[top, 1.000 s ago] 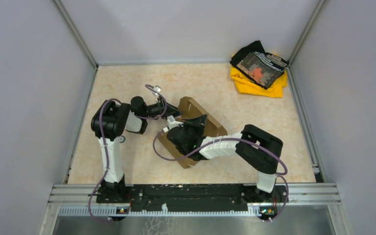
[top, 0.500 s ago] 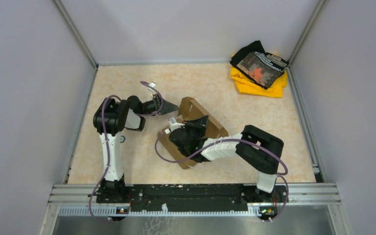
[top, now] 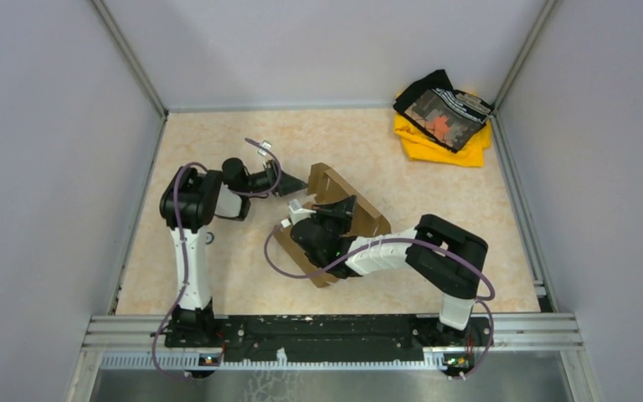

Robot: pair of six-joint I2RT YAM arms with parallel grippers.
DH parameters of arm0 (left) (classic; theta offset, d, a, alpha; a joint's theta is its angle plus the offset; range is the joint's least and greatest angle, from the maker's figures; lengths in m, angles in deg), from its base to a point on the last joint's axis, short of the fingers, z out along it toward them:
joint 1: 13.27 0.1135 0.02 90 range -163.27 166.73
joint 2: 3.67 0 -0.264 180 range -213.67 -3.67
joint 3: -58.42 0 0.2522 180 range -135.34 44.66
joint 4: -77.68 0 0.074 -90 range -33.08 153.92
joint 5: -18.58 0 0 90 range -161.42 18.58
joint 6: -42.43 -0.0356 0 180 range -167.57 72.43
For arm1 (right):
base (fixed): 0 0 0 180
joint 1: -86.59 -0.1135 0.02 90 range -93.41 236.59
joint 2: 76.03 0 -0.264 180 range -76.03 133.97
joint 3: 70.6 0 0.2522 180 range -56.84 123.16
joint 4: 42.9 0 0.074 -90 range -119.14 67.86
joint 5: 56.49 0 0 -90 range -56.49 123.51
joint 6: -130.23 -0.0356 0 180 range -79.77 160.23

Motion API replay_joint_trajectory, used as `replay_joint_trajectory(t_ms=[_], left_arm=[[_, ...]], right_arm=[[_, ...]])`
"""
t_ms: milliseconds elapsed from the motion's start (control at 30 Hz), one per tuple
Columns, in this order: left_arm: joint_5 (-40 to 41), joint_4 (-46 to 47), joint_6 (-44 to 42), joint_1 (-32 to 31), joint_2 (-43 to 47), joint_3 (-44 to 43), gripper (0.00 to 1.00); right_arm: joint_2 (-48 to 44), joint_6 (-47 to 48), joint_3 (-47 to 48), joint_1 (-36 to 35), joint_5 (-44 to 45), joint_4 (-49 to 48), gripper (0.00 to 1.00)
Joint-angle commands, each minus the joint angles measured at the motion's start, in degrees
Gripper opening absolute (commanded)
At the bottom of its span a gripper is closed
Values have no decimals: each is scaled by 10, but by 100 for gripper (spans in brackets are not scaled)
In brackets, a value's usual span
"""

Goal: Fold the paper box

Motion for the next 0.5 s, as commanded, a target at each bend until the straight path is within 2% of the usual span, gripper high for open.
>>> replay_joint_trajectory(t_ms=[0,167,467], left_arm=[[-8,14,-29,-12,7,-2,57],[-20,63,-11,-17,7,12,58],[-19,48,-19,-22,10,3,59]], right_arm=[[-30,3,-5,-7,3,-34,0],[-31,-15,-6,-7,-2,-21,0],[-59,-96,-1,-6,-39,59,0]])
